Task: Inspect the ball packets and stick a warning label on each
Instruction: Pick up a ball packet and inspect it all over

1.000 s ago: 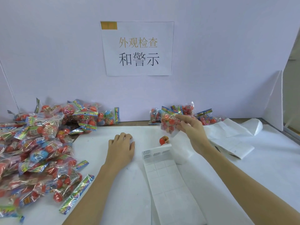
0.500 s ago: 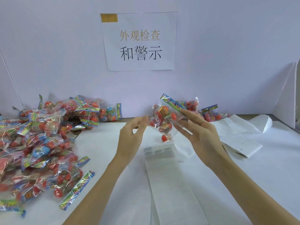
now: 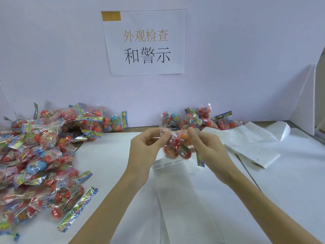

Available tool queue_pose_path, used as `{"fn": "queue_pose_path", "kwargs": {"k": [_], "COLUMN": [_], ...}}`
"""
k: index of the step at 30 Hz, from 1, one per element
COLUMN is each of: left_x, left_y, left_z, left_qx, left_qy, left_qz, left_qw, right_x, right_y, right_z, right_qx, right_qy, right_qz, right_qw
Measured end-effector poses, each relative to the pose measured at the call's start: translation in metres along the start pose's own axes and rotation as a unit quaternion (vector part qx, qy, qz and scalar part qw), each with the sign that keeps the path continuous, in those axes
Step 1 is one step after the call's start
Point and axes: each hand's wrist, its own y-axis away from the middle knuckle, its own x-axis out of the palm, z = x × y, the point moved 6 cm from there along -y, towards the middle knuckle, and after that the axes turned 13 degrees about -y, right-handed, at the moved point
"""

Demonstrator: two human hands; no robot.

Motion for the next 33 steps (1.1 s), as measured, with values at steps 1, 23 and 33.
{"fn": "queue_pose_path", "kwargs": {"k": [1,23,33], "left_x": [-0.001,-0.012,0.012], "left_y": [0.000,-0.006,0.003], "left_z": [0.000,0.005,0.000], "left_qx": [-0.003,-0.048,-0.020], "left_qy": [-0.003,0.133,0.000], "left_qz": [-0.010,-0.005,0.133], "left_qw": [1.000,0.990,0.991], "right_x": [0.001,-0.005,-0.027], "right_y": [0.000,-0.006,-0.007], "right_z": [0.000,-0.014,-0.019], "right_qx": [-0.006,0.062,0.053], "right_qy": [0.033,-0.117,-0.125], "right_qz": [-0.008,-0.001,-0.135], "right_qw": [0.999,0.991,0.981]}}
